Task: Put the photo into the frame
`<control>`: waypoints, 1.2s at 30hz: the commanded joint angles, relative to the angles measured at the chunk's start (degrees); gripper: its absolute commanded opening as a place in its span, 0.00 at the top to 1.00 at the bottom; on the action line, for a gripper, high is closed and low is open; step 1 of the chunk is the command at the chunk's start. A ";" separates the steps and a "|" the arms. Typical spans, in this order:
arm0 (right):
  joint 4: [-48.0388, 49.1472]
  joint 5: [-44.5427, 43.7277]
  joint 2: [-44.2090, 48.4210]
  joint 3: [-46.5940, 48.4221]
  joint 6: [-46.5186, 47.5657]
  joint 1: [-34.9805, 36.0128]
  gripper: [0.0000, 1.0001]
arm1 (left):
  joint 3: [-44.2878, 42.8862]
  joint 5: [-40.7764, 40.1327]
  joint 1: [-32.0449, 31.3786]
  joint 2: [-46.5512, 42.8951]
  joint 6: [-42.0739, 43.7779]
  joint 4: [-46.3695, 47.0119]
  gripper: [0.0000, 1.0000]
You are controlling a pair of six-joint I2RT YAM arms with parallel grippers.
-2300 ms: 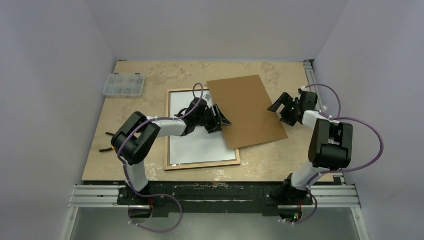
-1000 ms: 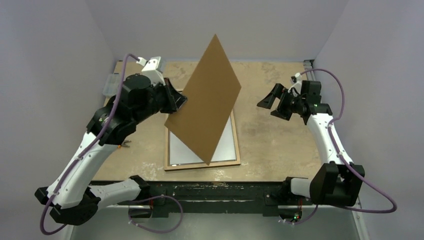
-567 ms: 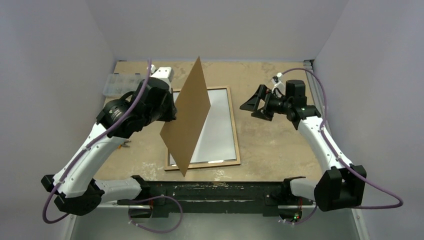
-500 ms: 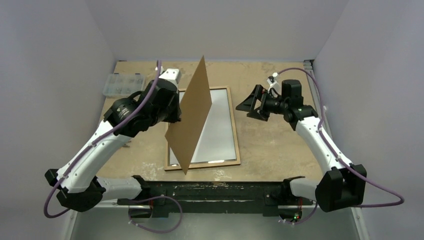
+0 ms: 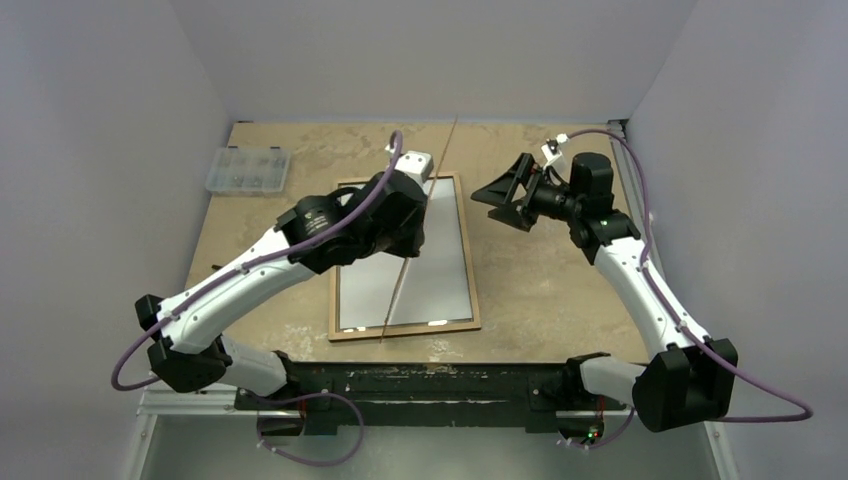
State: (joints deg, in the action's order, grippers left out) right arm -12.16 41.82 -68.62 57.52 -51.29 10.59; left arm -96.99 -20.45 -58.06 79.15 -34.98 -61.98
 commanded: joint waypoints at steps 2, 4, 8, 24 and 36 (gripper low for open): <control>7.24 2.77 1.38 0.88 -5.60 0.28 0.06 | -1.50 3.09 -2.59 3.41 -2.20 4.28 0.68; 8.12 3.05 1.18 1.04 -6.41 0.55 0.06 | -0.31 6.09 -2.85 3.31 -1.92 7.71 0.59; 8.58 3.29 -0.89 1.06 -6.75 2.58 0.07 | 4.44 10.56 -2.72 0.73 -1.99 14.65 0.37; -8.35 -6.77 -0.64 1.54 1.85 7.54 0.35 | 14.02 12.57 -0.69 -8.39 -2.80 20.42 0.20; -6.44 -6.26 -1.34 -1.84 2.61 7.57 1.00 | 24.79 13.22 10.87 -17.96 -7.25 17.01 0.20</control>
State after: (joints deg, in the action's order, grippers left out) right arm -22.35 32.95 -71.20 54.87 -49.65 17.72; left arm -75.33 -7.05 -50.52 64.82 -40.18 -44.23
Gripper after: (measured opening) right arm 0.017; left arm 0.800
